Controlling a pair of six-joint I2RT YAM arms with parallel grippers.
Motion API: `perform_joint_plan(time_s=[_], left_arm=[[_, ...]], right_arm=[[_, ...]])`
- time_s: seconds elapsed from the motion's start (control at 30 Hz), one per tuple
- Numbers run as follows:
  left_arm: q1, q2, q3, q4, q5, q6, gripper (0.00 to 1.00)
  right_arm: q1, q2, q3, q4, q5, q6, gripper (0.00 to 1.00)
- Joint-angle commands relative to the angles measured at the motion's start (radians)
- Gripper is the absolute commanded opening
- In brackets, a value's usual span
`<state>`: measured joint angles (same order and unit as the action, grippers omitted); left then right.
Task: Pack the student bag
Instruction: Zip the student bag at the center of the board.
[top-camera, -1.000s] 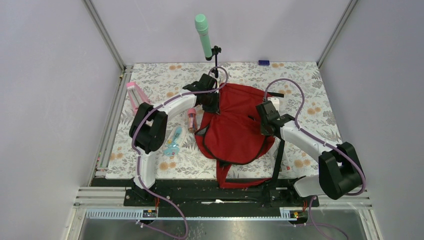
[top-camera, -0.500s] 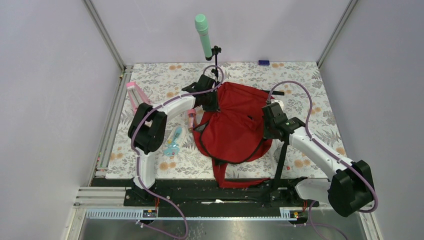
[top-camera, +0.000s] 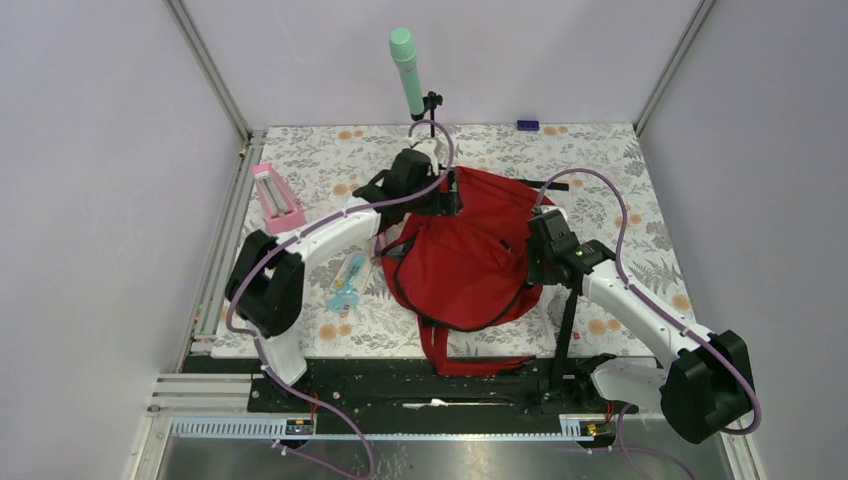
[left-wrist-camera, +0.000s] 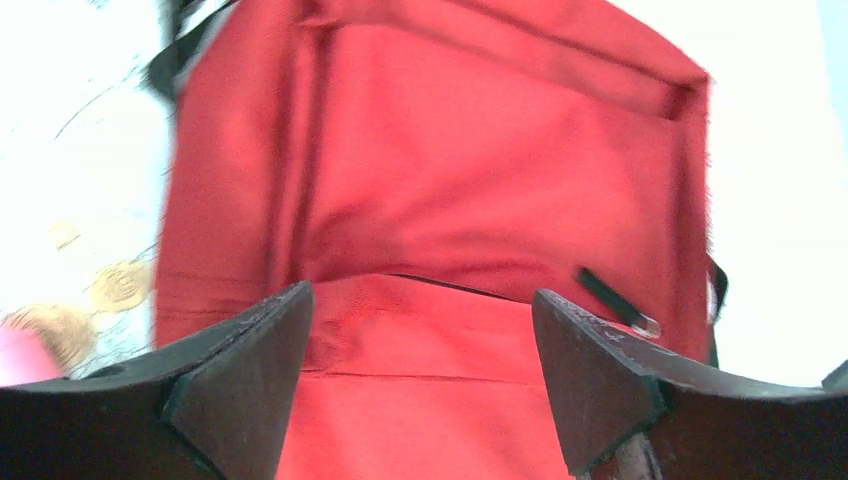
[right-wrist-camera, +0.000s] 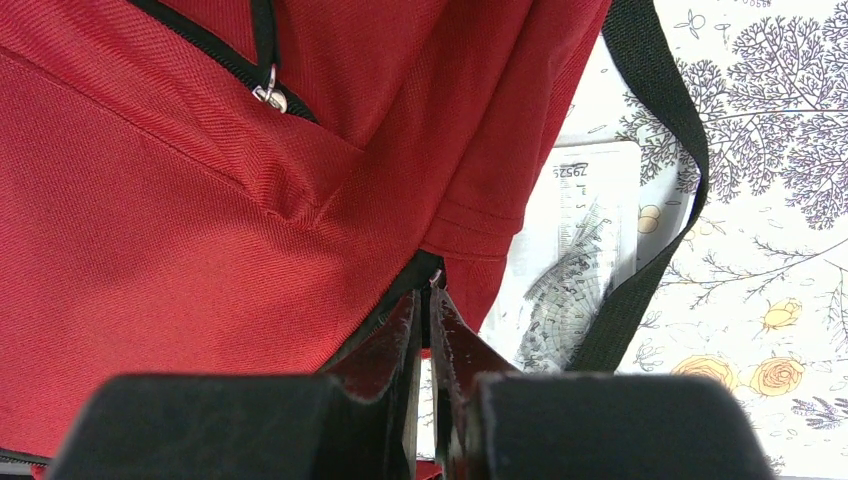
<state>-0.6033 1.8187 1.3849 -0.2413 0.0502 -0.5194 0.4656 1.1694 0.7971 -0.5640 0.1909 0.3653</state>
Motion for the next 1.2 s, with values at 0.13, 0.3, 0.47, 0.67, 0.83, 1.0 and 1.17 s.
perform_joint_plan(time_s=[0.13,0.3,0.47,0.67,0.83,1.0,1.17], left_arm=[[-0.147,-0.176,-0.239,0.435,0.103,0.223,0.83],[-0.204,-0.186,-0.387,0.679,0.153,0.186,0.87],[-0.303,-0.142,-0.411,0.755,0.076,0.186,0.9],[-0.362,-0.064,-0.383,0.82,-0.004,0.155,0.94],[-0.39,0.01,-0.303,0.737,-0.098,0.146,0.94],[-0.401,0.056,-0.271,0.674,-0.213,0.12,0.91],[-0.404,0.098,-0.264,0.689,-0.203,0.069,0.74]], right_arm=[[0.011,-0.039,-0.011,0.005,-0.02,0.033,0.0],[0.011,-0.072,-0.022,0.005,-0.007,0.043,0.0],[0.011,-0.102,-0.022,0.005,-0.006,0.05,0.0],[0.011,-0.13,-0.028,0.005,-0.014,0.063,0.0],[0.011,-0.135,-0.03,0.007,-0.018,0.065,0.0],[0.011,-0.142,-0.025,0.006,-0.023,0.067,0.0],[0.011,-0.155,-0.04,0.034,-0.036,0.086,0.0]])
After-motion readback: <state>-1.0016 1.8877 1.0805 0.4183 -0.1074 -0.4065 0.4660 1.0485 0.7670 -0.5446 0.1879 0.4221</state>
